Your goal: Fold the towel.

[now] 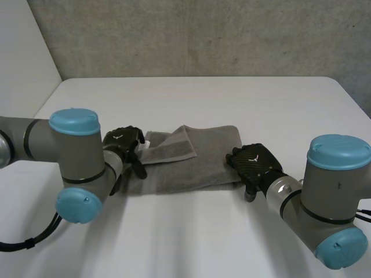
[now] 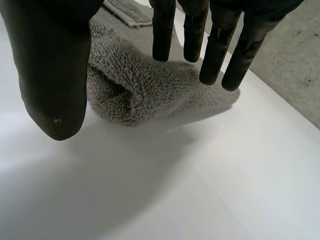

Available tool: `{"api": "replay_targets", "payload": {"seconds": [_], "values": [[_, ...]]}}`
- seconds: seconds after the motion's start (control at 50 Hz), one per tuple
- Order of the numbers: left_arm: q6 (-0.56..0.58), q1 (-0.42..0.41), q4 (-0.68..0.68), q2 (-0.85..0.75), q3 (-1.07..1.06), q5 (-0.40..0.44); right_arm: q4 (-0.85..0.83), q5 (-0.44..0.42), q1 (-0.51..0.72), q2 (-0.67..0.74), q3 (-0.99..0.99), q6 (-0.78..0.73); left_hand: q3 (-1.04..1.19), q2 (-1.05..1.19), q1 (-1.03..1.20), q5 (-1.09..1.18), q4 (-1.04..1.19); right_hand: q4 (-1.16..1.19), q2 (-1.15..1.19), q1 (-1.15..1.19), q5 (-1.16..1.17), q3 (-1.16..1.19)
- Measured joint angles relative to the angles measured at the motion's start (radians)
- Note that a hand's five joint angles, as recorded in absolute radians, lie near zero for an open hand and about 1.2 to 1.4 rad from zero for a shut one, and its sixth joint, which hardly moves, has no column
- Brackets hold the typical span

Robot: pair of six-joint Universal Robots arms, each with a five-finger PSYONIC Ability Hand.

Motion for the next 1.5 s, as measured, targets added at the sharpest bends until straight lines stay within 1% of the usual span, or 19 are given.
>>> {"api": "replay_targets", "payload": {"seconds": [0.24, 0.4, 0.52, 0.62, 0.68, 0.78, 0.86, 0.98, 1.04, 1.1, 1.18, 1.22, 1.24, 1.26, 1.28, 1.3, 1.32, 1.36, 1.5], "values": [[0.005, -0.034, 0.015, -0.091, 0.120, 0.027, -0.001, 0.001, 0.000, 0.003, 0.000, -0.018, 0.000, 0.000, 0.000, 0.000, 0.000, 0.000, 0.000, 0.000, 0.000, 0.000], [0.047, -0.033, 0.010, -0.165, 0.228, 0.024, -0.001, 0.002, -0.001, 0.003, 0.003, -0.021, 0.000, 0.000, 0.000, 0.000, 0.000, 0.000, 0.000, 0.000, 0.000, 0.000], [0.075, -0.015, 0.013, -0.188, 0.287, -0.022, -0.001, 0.002, -0.001, 0.003, 0.004, -0.021, 0.000, 0.000, 0.000, 0.000, 0.000, 0.000, 0.000, 0.000, 0.000, 0.000], [0.077, 0.023, 0.018, -0.188, 0.320, -0.121, -0.003, 0.002, -0.002, 0.002, 0.004, -0.021, 0.000, 0.000, 0.000, 0.000, 0.000, 0.000, 0.000, 0.000, 0.000, 0.000], [0.077, 0.045, 0.018, -0.188, 0.330, -0.166, -0.004, 0.002, -0.002, 0.001, 0.005, -0.021, 0.000, 0.000, 0.000, 0.000, 0.000, 0.000, 0.000, 0.000, 0.000, 0.000], [0.076, 0.067, 0.013, -0.184, 0.322, -0.198, -0.009, 0.001, -0.002, -0.003, 0.008, -0.020, 0.000, 0.000, 0.000, 0.000, 0.000, 0.012, 0.002, 0.016, 0.011, 0.012], [0.075, 0.070, 0.007, -0.166, 0.285, -0.199, -0.033, 0.000, -0.003, -0.008, 0.019, -0.019, 0.000, 0.000, 0.000, 0.000, 0.000, 0.062, 0.086, 0.076, 0.062, 0.067], [0.074, 0.064, 0.001, -0.085, 0.166, -0.178, -0.102, 0.001, -0.002, -0.017, 0.050, -0.013, 0.000, 0.000, 0.000, 0.001, 0.000, 0.115, 0.144, 0.136, 0.110, 0.122], [0.074, 0.060, -0.001, -0.027, 0.094, -0.147, -0.135, 0.001, 0.000, -0.020, 0.066, -0.008, 0.012, 0.012, 0.011, 0.022, 0.012, 0.126, 0.151, 0.144, 0.120, 0.130], [0.072, 0.056, 0.000, 0.035, 0.022, -0.106, -0.163, 0.002, 0.001, -0.020, 0.078, -0.004, 0.076, 0.078, 0.068, 0.096, 0.071, 0.129, 0.151, 0.148, 0.124, 0.134], [0.072, 0.055, 0.003, 0.122, -0.077, -0.043, -0.196, 0.002, 0.007, -0.018, 0.090, 0.001, 0.232, 0.234, 0.231, 0.254, 0.230, 0.136, 0.152, 0.153, 0.130, 0.140], [0.071, 0.057, 0.007, 0.169, -0.131, -0.008, -0.211, 0.002, 0.013, -0.014, 0.093, 0.005, 0.528, 0.533, 0.520, 0.531, 0.513, 0.159, 0.181, 0.177, 0.151, 0.162], [0.071, 0.058, 0.009, 0.180, -0.145, 0.001, -0.215, 0.002, 0.014, -0.013, 0.093, 0.006, 0.621, 0.628, 0.612, 0.619, 0.624, 0.172, 0.196, 0.189, 0.164, 0.175], [0.071, 0.059, 0.013, 0.200, -0.171, 0.018, -0.221, 0.002, 0.018, -0.008, 0.092, 0.010, 0.786, 0.793, 0.777, 0.801, 0.792, 0.209, 0.236, 0.226, 0.199, 0.212], [0.071, 0.060, 0.015, 0.208, -0.182, 0.024, -0.225, 0.002, 0.019, -0.005, 0.092, 0.012, 0.859, 0.869, 0.854, 0.860, 0.867, 0.230, 0.260, 0.245, 0.218, 0.234], [0.070, 0.061, 0.022, 0.222, -0.203, 0.038, -0.230, 0.002, 0.022, 0.000, 0.091, 0.015, 0.995, 1.003, 0.987, 1.003, 1.002, 0.268, 0.296, 0.279, 0.255, 0.270], [0.071, 0.061, 0.025, 0.228, -0.214, 0.043, -0.232, 0.002, 0.023, 0.003, 0.090, 0.017, 1.040, 1.044, 1.022, 1.054, 1.046, 0.281, 0.313, 0.295, 0.268, 0.284], [0.071, 0.063, 0.042, 0.243, -0.247, 0.060, -0.238, 0.002, 0.025, 0.015, 0.086, 0.021, 1.089, 1.062, 1.038, 1.082, 1.105, 0.373, 0.404, 0.384, 0.351, 0.374], [0.071, 0.069, 0.085, 0.255, -0.302, 0.075, -0.242, 0.002, 0.026, 0.052, 0.070, 0.024, 1.095, 1.062, 1.039, 1.082, 1.109, 0.534, 0.560, 0.551, 0.513, 0.534]]}}
